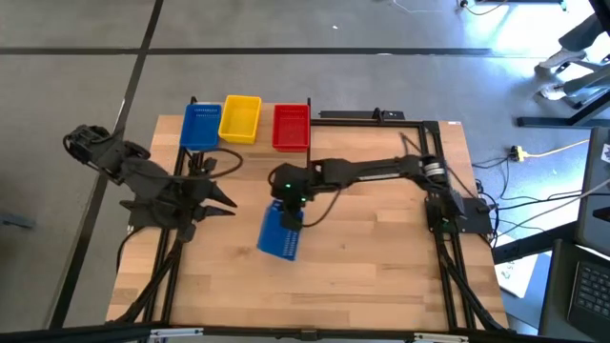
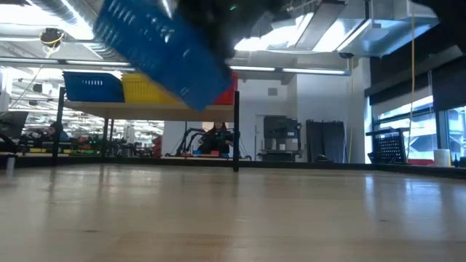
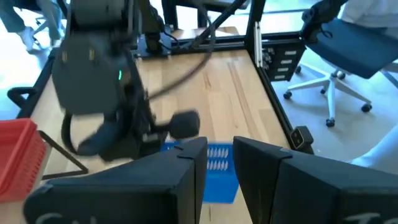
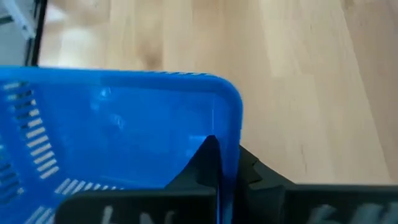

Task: Stack baskets on shelf by color
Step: Stack the blue bin on top of the blue bins on the shelf, then return to Home Position

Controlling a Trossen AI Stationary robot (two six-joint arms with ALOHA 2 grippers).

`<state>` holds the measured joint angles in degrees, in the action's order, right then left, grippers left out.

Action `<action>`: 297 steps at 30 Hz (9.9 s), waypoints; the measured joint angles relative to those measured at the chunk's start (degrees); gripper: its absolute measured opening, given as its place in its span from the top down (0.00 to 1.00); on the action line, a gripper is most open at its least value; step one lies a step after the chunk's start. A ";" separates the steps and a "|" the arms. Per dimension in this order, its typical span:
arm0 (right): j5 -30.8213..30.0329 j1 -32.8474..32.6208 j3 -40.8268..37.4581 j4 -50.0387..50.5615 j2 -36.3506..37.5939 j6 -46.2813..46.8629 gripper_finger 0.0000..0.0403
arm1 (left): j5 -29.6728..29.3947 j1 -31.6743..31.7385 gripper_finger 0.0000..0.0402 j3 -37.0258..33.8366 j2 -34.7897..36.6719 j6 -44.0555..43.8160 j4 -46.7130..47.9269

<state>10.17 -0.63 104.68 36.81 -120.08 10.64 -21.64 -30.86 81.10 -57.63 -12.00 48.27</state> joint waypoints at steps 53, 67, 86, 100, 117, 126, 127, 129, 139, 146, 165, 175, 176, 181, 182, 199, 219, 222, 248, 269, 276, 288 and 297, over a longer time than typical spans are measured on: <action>-10.57 -6.67 28.18 25.04 -6.12 -10.15 0.73 | -2.21 -0.01 0.83 -7.21 -1.32 -65.34 22.24; -9.14 -7.18 28.11 28.15 2.64 -15.63 0.73 | 3.00 3.52 0.83 -26.26 -5.38 -69.88 3.26; -8.59 -7.34 28.11 35.84 5.10 -15.71 0.73 | 3.61 10.13 0.83 -32.54 -18.83 -59.56 -9.46; -8.52 -7.42 28.11 36.24 5.08 -15.88 0.73 | 6.53 12.92 0.83 -32.54 -23.88 -55.65 -13.20; -8.53 -7.42 28.09 37.31 5.01 -15.76 0.73 | 16.05 17.12 0.98 -32.50 -31.80 -51.48 -15.44; -8.56 -8.04 28.00 39.68 7.99 -18.41 0.73 | 18.46 19.42 1.00 -32.44 -19.37 -50.95 -12.03; -8.56 -8.23 28.00 39.70 8.62 -18.75 0.73 | 17.71 19.56 1.00 -32.44 -16.77 -51.66 -10.15; -8.56 -8.58 28.00 39.90 9.93 -18.94 0.73 | 15.67 20.01 1.00 -32.13 -12.48 -53.15 -6.84; -8.61 -8.58 28.06 40.58 13.14 -18.87 0.73 | -0.76 21.18 1.00 -15.43 1.57 -56.92 20.55; -12.40 -8.49 28.06 45.45 13.27 -18.75 0.73 | -10.50 26.66 1.00 -0.16 1.01 -57.95 38.08; -28.39 -8.10 28.06 45.91 13.34 -13.68 0.73 | -17.91 55.95 1.00 3.56 1.01 -44.67 41.78; -36.56 -8.12 28.06 45.93 13.34 -12.26 0.73 | -17.97 64.91 1.00 3.21 -0.33 -38.32 41.61; -36.58 -8.12 28.06 45.91 13.34 -12.32 0.73 | -17.95 65.47 1.00 2.93 -0.63 -38.14 41.48; -36.61 -8.14 28.06 45.91 13.34 -12.36 0.73 | -18.40 67.78 1.00 0.62 -1.80 -35.55 38.55; -36.61 -8.14 28.06 45.91 13.34 -12.36 0.73 | -18.40 68.25 1.00 0.12 -2.15 -34.82 38.25; -36.58 -8.14 28.06 45.91 13.34 -12.34 0.73 | -18.20 73.62 1.00 -3.15 -5.10 -25.14 30.76; -36.54 -8.10 28.06 45.91 13.34 -12.22 0.73 | -15.92 77.73 0.92 -3.15 -7.75 -15.79 29.00; -36.56 -8.10 28.06 45.91 13.34 -12.21 0.73 | -16.11 77.73 0.87 -3.15 -7.99 -15.77 28.98; -52.08 -13.09 30.25 53.15 19.87 -1.58 0.79 | 10.43 68.86 1.00 9.49 -3.45 4.87 30.44; -46.44 -20.04 16.33 53.23 49.17 13.12 1.00 | 12.82 46.26 1.00 7.11 15.90 -1.00 29.94; -46.48 -23.31 -1.51 49.37 59.79 21.40 1.00 | 17.53 46.19 1.00 -2.66 25.34 -1.34 23.69; -46.40 -26.64 -34.58 22.31 79.52 19.09 1.00 | 21.24 46.19 1.00 -23.46 42.13 -1.48 3.93; -39.31 -26.61 -52.89 6.76 94.80 12.75 1.00 | 24.52 46.19 1.00 -35.93 50.36 -3.15 -8.28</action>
<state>-29.14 -27.24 51.79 43.56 -25.28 23.40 2.88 15.33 45.17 -7.27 -15.15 39.99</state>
